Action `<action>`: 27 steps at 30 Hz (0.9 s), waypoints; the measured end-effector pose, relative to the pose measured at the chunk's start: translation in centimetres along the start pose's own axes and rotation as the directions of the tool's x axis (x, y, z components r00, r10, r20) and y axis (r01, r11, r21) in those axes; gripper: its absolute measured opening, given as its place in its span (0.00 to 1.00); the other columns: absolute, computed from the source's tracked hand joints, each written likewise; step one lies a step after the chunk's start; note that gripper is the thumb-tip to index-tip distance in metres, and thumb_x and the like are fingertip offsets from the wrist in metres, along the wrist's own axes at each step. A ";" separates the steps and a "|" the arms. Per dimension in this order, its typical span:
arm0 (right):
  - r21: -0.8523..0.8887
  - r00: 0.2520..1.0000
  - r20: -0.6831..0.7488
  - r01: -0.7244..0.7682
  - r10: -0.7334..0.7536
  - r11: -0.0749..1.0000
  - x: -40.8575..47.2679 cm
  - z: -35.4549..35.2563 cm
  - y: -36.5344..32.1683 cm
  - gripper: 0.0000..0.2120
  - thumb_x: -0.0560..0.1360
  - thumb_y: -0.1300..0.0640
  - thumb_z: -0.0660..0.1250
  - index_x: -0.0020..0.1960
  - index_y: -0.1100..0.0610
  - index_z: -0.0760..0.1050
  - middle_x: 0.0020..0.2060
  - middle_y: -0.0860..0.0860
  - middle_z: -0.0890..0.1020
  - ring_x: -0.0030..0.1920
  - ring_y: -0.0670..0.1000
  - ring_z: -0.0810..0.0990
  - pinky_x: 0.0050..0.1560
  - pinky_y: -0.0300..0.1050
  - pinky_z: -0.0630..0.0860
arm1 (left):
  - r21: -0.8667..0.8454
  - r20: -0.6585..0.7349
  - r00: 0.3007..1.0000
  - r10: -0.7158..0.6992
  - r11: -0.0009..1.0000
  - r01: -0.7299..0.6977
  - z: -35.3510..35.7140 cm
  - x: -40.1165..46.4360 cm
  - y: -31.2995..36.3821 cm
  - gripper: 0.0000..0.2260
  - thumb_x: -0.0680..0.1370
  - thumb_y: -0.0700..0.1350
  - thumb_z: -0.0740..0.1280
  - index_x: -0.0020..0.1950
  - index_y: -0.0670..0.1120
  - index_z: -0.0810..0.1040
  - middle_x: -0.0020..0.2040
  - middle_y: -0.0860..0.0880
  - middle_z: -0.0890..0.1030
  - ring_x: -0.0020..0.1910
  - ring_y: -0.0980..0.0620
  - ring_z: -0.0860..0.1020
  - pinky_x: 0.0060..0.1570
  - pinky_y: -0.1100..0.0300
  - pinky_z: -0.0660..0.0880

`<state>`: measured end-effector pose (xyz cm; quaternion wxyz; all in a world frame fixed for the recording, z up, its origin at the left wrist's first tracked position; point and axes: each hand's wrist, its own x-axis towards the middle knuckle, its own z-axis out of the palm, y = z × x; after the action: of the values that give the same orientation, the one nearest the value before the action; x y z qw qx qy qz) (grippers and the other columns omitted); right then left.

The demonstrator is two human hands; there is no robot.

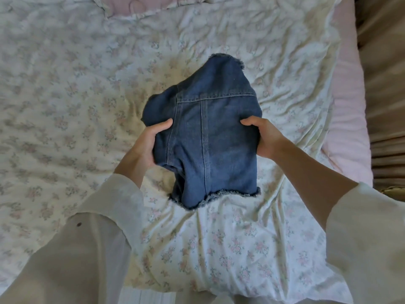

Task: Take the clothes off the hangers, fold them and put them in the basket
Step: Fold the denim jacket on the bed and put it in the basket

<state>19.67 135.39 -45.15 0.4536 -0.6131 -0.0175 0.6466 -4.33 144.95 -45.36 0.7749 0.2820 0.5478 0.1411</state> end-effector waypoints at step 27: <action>-0.633 0.964 -0.125 0.104 -0.235 0.767 -3.4 -3.4 10.2 0.21 0.72 0.51 0.71 0.62 0.57 0.72 0.54 0.52 0.80 0.55 0.55 0.78 0.57 0.52 0.76 | 0.181 -0.046 0.998 -0.050 0.982 0.058 -3.3 -3.5 -9.3 0.18 0.65 0.47 0.77 0.52 0.46 0.79 0.56 0.46 0.82 0.58 0.46 0.79 0.62 0.48 0.73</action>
<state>16.09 125.52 -49.27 0.2825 -0.7847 -0.2400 0.4968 -9.52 136.61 -49.01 0.7378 0.3339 0.5818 0.0750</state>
